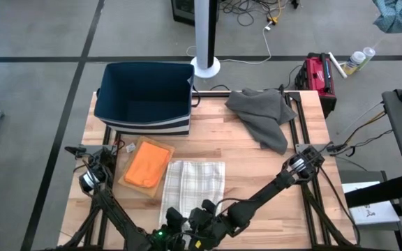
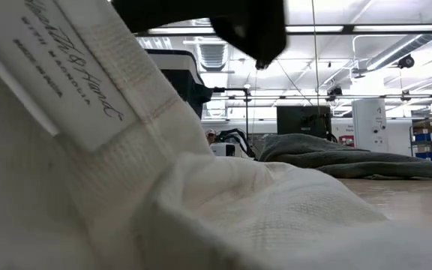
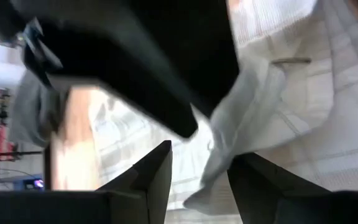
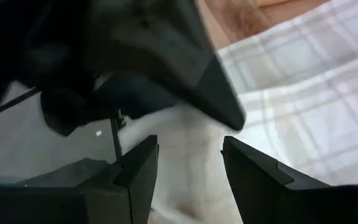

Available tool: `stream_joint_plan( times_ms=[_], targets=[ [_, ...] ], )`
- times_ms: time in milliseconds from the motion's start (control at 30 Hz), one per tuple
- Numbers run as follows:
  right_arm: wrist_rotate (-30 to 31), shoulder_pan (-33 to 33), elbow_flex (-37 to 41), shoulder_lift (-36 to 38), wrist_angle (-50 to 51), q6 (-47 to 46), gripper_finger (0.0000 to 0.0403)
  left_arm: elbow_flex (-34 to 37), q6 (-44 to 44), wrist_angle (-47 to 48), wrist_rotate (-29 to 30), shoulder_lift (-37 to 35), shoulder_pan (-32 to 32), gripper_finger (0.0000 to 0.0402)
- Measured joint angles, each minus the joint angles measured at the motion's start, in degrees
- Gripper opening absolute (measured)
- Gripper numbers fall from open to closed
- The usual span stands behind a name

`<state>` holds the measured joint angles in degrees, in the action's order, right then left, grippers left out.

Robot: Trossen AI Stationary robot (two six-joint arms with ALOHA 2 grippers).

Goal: Fold towel
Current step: Fold the white patterned kitchen towel

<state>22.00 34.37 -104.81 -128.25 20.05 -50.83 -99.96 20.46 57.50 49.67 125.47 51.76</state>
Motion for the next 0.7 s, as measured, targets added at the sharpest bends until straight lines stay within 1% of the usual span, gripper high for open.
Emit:
stream_joint_plan(
  times_ms=[167, 367, 500, 700],
  targets=[
    [0.04, 1.18, 0.00, 0.20, 3.38, -2.37, 0.0174, 0.00, 1.57, -0.68, -3.72, 0.00, -0.56, 0.0122],
    [0.11, 1.64, 0.00, 0.47, 3.79, -2.62, 0.0174, 0.00, 1.65, -1.16, -4.26, 0.00, -0.78, 0.0109],
    [0.42, 1.62, 0.00, 1.13, 3.69, -2.60, 0.0174, 0.00, 0.38, -2.09, -4.78, 0.00, -1.64, 0.0111],
    [0.46, 1.48, 0.00, 1.44, 4.43, -2.76, 0.0174, 0.02, -1.93, -4.42, -5.56, 0.00, -2.40, 0.0128]
  ],
)
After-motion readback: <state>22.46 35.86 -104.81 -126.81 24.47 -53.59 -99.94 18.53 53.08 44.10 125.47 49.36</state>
